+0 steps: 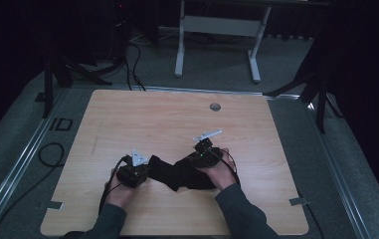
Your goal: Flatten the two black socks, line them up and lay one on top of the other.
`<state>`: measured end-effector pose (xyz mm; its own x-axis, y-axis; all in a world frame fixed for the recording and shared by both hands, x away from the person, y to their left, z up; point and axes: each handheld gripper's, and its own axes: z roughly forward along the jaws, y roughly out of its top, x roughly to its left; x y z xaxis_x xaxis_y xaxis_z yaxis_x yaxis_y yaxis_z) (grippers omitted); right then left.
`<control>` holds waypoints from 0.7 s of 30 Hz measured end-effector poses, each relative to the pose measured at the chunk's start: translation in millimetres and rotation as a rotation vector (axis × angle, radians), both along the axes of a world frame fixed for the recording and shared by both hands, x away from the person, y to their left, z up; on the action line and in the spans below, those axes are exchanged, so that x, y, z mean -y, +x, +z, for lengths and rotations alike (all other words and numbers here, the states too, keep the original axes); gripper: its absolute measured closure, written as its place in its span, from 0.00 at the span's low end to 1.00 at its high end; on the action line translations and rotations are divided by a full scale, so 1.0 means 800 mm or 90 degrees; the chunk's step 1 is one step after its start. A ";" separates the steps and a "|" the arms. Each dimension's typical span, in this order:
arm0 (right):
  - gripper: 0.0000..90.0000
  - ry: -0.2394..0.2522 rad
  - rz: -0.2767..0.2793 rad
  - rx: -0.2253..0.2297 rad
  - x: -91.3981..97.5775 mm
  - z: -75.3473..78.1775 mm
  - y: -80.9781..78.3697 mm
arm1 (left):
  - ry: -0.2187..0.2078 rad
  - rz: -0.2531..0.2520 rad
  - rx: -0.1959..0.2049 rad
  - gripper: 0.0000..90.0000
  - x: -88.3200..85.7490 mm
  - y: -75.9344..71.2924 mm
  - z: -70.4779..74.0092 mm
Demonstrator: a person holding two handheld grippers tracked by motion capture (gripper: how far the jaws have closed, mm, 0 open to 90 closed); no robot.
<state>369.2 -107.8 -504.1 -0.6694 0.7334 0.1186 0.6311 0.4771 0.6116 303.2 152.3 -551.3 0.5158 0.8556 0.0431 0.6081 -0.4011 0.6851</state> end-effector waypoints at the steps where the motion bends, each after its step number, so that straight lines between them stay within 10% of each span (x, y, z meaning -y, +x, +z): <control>1: 0.65 -0.002 -0.003 0.003 0.003 -0.001 0.002 | 0.000 0.000 0.000 0.90 0.000 0.000 0.000; 21: 0.69 -0.066 -0.095 -0.024 0.051 -0.045 0.039 | -0.003 0.001 -0.002 0.90 0.000 0.000 0.000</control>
<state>400.6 -148.2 -539.9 -0.5482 0.8342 0.0601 0.7214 0.4353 0.5386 302.8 152.0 -551.7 0.5144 0.8567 0.0367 0.6114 -0.3965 0.6848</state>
